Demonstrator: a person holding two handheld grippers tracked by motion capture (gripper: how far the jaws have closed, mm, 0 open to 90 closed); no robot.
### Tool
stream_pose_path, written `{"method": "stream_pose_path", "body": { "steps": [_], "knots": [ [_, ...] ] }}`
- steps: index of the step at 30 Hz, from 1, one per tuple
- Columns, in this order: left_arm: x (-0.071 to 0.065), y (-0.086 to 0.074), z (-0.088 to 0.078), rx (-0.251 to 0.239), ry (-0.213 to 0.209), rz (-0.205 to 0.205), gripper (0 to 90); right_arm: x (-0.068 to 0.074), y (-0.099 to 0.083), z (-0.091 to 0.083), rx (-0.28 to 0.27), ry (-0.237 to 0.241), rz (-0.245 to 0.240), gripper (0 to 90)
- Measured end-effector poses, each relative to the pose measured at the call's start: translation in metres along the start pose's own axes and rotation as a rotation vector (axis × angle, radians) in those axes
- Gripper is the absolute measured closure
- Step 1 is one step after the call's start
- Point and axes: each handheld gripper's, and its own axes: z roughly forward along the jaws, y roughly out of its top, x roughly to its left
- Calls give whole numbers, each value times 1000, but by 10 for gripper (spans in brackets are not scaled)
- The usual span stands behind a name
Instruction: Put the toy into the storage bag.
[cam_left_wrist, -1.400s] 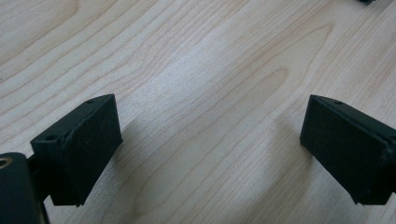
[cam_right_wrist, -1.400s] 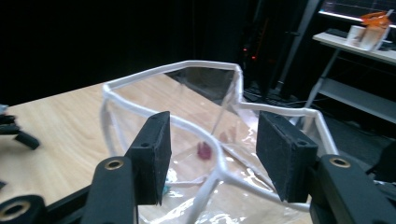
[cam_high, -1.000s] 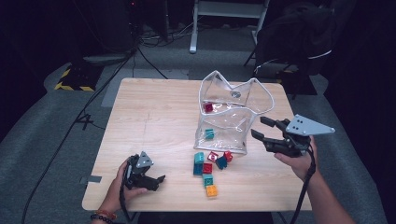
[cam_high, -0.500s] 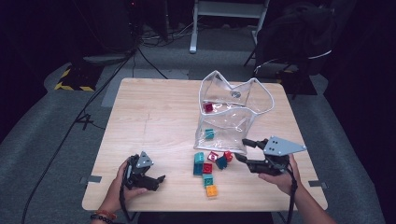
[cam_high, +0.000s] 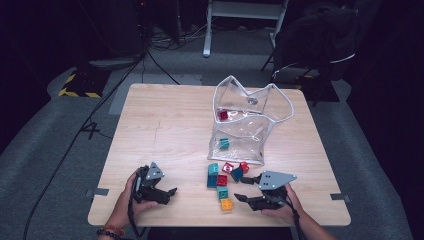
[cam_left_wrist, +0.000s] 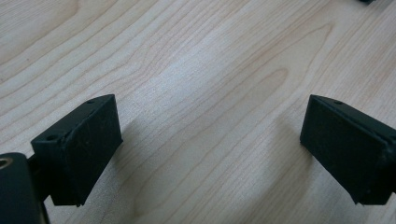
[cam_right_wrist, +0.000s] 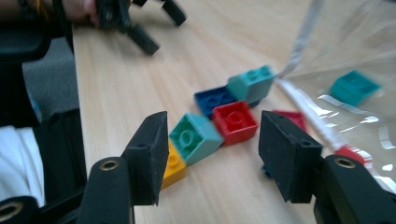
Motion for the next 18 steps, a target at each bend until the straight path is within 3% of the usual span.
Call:
{"method": "stream_pose_path", "body": {
  "steps": [12, 18],
  "knots": [
    [0, 0, 0, 0, 1, -1, 57, 20, -19, 30, 64, 89, -16, 436],
    [0, 0, 0, 0, 1, -1, 57, 24, -22, 39, 101, 59, -32, 433]
  ]
}}
